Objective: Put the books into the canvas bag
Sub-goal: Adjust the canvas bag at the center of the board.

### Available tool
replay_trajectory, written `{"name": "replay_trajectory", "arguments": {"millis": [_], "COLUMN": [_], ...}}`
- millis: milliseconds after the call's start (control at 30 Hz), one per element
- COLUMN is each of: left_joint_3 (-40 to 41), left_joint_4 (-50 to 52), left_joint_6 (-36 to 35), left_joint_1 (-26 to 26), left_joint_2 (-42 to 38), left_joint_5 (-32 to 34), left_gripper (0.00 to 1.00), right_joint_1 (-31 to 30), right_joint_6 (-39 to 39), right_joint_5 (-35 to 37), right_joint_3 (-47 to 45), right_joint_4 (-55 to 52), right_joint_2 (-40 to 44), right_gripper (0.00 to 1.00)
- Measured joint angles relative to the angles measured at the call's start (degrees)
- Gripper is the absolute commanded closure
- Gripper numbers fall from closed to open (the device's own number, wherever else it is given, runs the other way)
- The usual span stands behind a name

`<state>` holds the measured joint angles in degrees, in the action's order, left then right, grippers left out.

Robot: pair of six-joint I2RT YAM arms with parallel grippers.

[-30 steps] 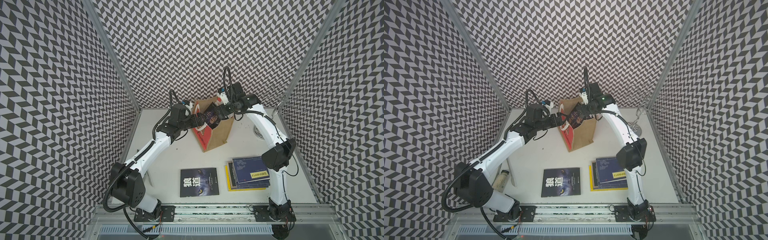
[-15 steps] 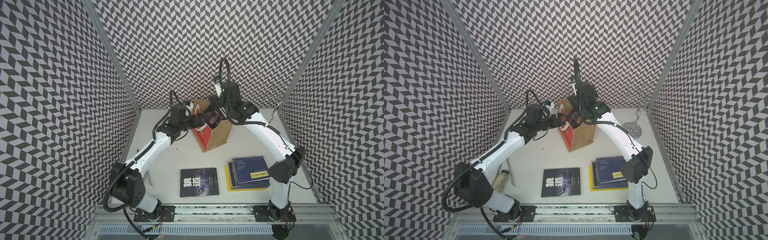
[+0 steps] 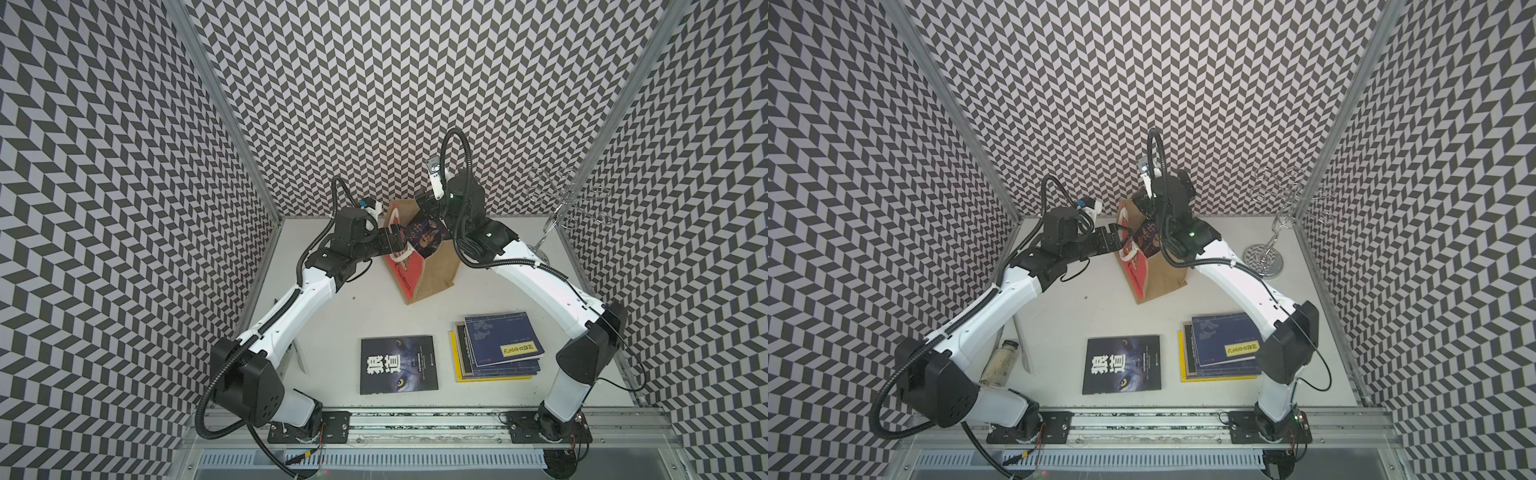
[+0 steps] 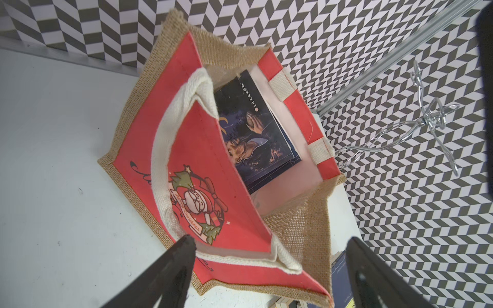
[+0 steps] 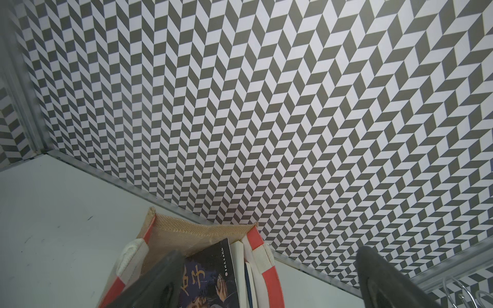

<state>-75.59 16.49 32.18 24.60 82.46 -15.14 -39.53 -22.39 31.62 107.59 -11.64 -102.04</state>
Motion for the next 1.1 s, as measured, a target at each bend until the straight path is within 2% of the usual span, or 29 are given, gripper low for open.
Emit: {"name": "replay_trajectory", "arguments": {"millis": [67, 233, 300, 500, 667, 833, 1100], "left_joint_3": [-0.07, -0.11, -0.17, -0.24, -0.22, 0.22, 3.78], "left_joint_4": [0.42, 2.27, 2.93, 3.65, 3.78, 3.32, 3.17], "left_joint_6": [-0.17, -0.52, -0.68, -1.18, -1.75, -2.91, -4.81], "left_joint_1": [-0.37, -1.25, -1.46, -1.62, -1.62, -1.44, -1.46], "left_joint_2": [-0.52, -0.44, -0.44, -0.44, -0.44, -0.81, -1.81], "left_joint_5": [0.33, 0.42, 0.50, 0.90, 1.18, 1.51, 2.67], "left_gripper": [0.13, 0.13, 0.13, 0.13, 0.13, 0.13, 0.13], "right_joint_1": [-0.55, -2.10, -2.64, -3.43, -3.23, -0.68, 11.04], "right_joint_6": [-0.46, -0.52, -0.55, -0.17, 1.55, 5.33, 12.26], "right_joint_5": [0.57, 2.54, 3.23, 3.41, 0.33, -7.63, -22.45], "right_joint_3": [3.50, 23.21, 28.24, 29.62, 29.97, 31.71, 32.70], "right_joint_4": [-2.32, -12.07, -15.87, -26.69, -34.75, -40.39, -48.13], "right_joint_2": [-1.38, -12.24, -16.17, -21.73, -22.58, -22.43, -21.66], "right_gripper": [0.01, 0.01, 0.01, 0.01, 0.01, 0.00, 0.01]}}
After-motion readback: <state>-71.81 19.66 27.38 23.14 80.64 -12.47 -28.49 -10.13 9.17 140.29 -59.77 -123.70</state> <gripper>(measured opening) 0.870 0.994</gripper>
